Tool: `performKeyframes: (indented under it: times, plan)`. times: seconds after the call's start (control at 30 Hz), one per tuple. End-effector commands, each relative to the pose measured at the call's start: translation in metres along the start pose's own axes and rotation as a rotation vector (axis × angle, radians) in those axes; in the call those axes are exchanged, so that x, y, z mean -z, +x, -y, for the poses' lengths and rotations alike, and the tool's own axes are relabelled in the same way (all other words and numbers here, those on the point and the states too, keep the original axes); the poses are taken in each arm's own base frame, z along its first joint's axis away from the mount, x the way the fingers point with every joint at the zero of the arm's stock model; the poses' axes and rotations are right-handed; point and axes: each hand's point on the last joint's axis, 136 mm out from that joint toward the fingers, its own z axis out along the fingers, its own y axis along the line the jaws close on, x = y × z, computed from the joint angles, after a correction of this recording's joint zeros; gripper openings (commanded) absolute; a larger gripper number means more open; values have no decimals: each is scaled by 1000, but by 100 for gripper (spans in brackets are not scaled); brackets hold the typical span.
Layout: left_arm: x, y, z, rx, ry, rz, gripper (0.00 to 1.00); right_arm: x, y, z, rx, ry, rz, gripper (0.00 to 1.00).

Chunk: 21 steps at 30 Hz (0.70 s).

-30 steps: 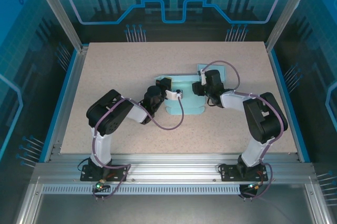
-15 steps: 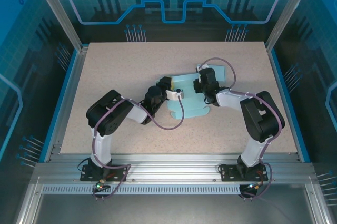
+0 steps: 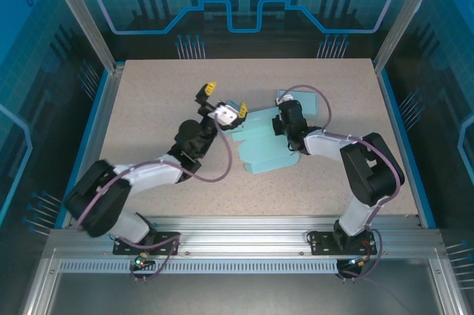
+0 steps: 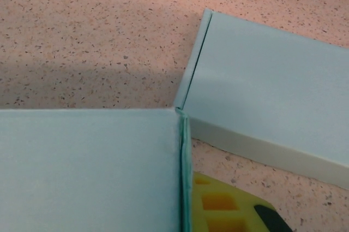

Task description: Fold the paper box

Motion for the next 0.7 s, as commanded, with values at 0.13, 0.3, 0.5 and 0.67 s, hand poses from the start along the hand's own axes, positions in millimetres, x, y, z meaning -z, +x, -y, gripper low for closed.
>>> performKeyframes:
  times: [0.13, 0.3, 0.5, 0.67]
  plan:
    - [28, 28, -6, 577, 9, -353, 99, 31, 5, 5, -85, -4, -10, 0]
    - [47, 72, 19, 711, 16, -616, 99, 48, 18, 6, -171, -37, -23, 0]
    - [57, 109, 48, 776, 30, -813, 99, 61, 37, 11, -224, -44, -31, 0]
    - [58, 125, 64, 807, 45, -859, 99, 63, 51, 17, -205, -13, -31, 0]
